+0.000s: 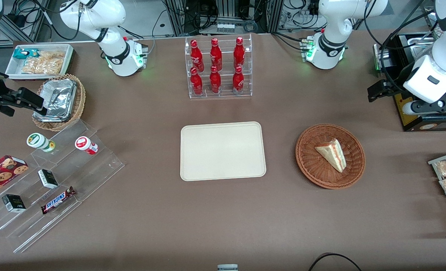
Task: Place sandwich from basket to tray
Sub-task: 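Move the left gripper over the wicker basket above the wrapped sandwich, then lower the left gripper onto the sandwich and close on it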
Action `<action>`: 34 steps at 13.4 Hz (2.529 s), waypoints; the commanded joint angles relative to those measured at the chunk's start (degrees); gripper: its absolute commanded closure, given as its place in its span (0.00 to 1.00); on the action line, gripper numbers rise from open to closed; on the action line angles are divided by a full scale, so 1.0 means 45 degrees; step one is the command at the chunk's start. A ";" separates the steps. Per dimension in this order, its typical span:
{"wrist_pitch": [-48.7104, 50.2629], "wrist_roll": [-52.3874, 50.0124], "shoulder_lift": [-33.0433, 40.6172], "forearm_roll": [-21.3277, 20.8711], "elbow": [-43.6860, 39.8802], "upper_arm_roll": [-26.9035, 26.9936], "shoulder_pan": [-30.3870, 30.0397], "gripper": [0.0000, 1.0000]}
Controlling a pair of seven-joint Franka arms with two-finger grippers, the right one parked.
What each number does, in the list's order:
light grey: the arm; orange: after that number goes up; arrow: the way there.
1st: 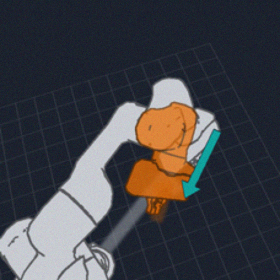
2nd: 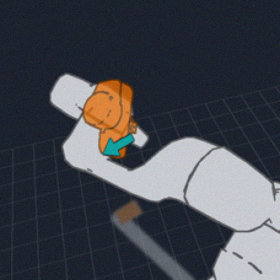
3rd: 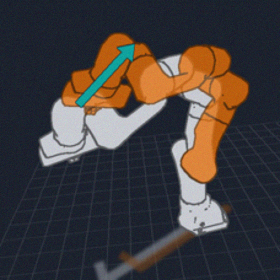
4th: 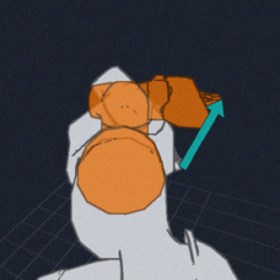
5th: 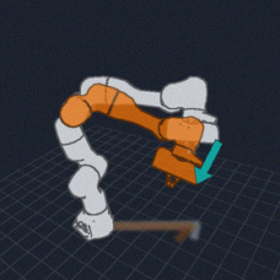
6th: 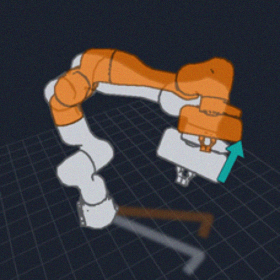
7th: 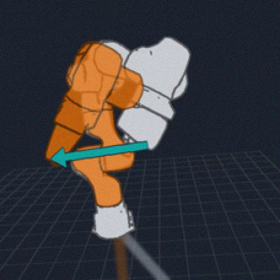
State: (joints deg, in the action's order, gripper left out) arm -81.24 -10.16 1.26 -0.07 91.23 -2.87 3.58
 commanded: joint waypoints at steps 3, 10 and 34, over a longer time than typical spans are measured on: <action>0.0181 0.0185 -0.0317 -0.0003 0.0078 -0.0046 -0.0072 0.00; -0.2701 0.0206 -0.0475 -0.0023 0.3355 -0.0105 0.0064 0.00; -1.1478 -0.9696 -0.2173 -0.0003 0.8164 -0.0340 0.0026 0.00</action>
State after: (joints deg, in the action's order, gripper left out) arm -131.68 -52.50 -8.00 -0.08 127.16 -4.34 3.72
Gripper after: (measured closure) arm 0.000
